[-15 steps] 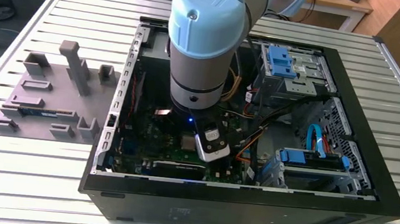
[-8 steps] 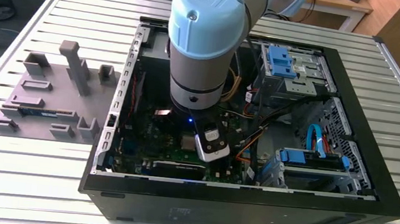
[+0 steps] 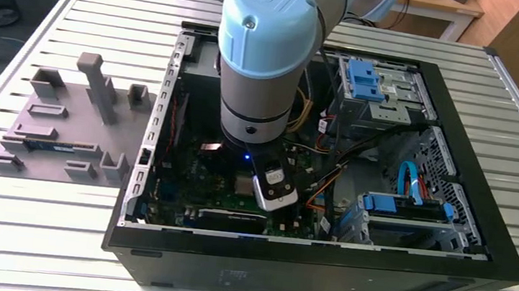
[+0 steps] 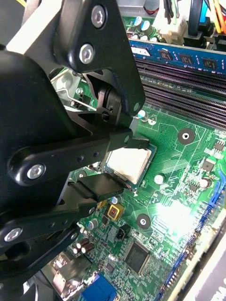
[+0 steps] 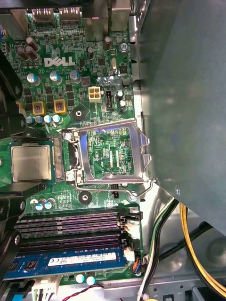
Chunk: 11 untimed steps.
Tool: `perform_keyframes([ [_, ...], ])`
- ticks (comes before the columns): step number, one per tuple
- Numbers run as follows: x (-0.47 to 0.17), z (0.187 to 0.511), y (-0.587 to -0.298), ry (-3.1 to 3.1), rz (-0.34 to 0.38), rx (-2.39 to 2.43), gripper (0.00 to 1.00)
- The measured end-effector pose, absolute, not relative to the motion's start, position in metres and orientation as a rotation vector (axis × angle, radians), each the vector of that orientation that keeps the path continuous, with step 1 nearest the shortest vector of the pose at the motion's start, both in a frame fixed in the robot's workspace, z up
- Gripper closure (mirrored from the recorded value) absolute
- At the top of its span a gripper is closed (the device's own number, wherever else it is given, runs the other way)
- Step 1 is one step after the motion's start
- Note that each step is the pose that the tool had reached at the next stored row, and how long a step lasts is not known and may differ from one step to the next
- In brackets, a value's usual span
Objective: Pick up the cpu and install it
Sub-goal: 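Place the cpu into insertion slot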
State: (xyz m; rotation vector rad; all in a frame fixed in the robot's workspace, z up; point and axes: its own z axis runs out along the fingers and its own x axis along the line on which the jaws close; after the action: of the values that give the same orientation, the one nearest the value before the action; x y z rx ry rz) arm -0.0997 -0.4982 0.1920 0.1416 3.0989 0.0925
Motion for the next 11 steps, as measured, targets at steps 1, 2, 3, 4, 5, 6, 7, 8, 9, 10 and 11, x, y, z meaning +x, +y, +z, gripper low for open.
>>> perform_keyframes([
  [1,-0.0997,0.1920,-0.4982,3.099,0.092,0.142,0.53],
  [2,-0.0997,0.1920,-0.4982,3.099,0.092,0.141,0.53],
  [3,-0.0997,0.1920,-0.4982,3.099,0.092,0.141,0.53],
  [4,-0.0997,0.1920,-0.4982,3.099,0.092,0.141,0.60],
  [5,-0.0996,0.1920,-0.4982,3.099,0.092,0.141,0.60],
  [6,-0.0997,0.1920,-0.4982,3.099,0.092,0.141,0.60],
  [7,-0.0997,0.1920,-0.4982,3.099,0.092,0.141,0.61],
  [8,-0.0997,0.1919,-0.4982,3.099,0.092,0.142,0.61],
  [9,-0.0997,0.1919,-0.4982,3.099,0.092,0.142,0.61],
  [10,-0.0997,0.1919,-0.4982,3.099,0.093,0.142,0.61],
  [11,-0.0997,0.1919,-0.4982,3.099,0.092,0.142,0.61],
])
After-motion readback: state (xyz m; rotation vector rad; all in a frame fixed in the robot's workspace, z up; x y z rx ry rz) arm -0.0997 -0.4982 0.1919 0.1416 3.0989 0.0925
